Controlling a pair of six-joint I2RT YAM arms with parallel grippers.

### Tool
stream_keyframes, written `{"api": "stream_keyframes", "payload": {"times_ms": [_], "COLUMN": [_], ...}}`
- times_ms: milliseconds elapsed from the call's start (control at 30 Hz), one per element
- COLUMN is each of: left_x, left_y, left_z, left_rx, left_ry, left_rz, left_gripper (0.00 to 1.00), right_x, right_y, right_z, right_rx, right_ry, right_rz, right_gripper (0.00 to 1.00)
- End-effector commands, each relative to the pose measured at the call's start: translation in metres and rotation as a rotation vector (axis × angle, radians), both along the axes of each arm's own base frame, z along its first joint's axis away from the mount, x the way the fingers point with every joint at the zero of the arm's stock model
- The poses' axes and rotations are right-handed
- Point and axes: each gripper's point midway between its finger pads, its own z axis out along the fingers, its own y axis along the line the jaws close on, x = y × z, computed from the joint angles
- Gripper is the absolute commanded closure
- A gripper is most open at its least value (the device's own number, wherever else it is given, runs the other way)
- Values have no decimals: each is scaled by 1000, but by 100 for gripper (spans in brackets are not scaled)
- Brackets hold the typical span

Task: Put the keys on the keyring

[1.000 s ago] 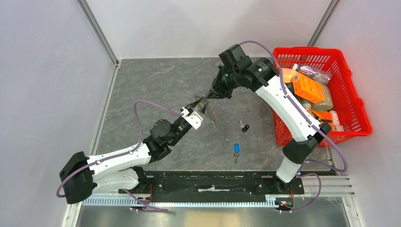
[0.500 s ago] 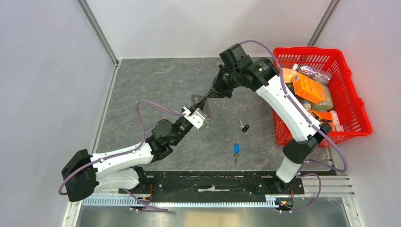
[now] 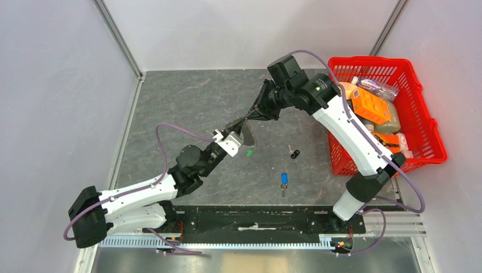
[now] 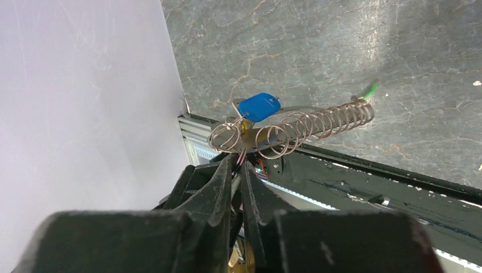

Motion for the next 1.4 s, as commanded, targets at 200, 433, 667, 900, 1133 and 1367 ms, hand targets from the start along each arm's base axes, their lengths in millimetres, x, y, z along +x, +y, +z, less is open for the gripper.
{"api": "stream_keyframes", "payload": {"times_ms": [200, 433, 667, 900, 1133, 1367], "left_x": [-8, -10, -30, -60, -93, -119], "left_y": [17, 17, 11, 19, 25, 20], "left_z": [42, 42, 52, 69, 89, 99], "left_rx": [-133, -134, -151, -203, -248, -267], "left_ry": [-30, -22, 42, 131, 230, 388], "left_rz": [6, -9, -129, -254, -399, -532], "left_gripper": [98, 98, 98, 98, 98, 98], "right_x": [-20, -21, -28, -48, -97, -125], "right_y": [-15, -17, -27, -46, -38, -36], "right_z": [26, 36, 41, 60, 67, 83], "right_rx": [44, 58, 25, -30, 123, 208], "right_ry": [-62, -91, -182, -404, -623, -876], "right_rz": [25, 30, 130, 336, 669, 913], "right_gripper": [72, 69, 65, 59, 58, 58]}}
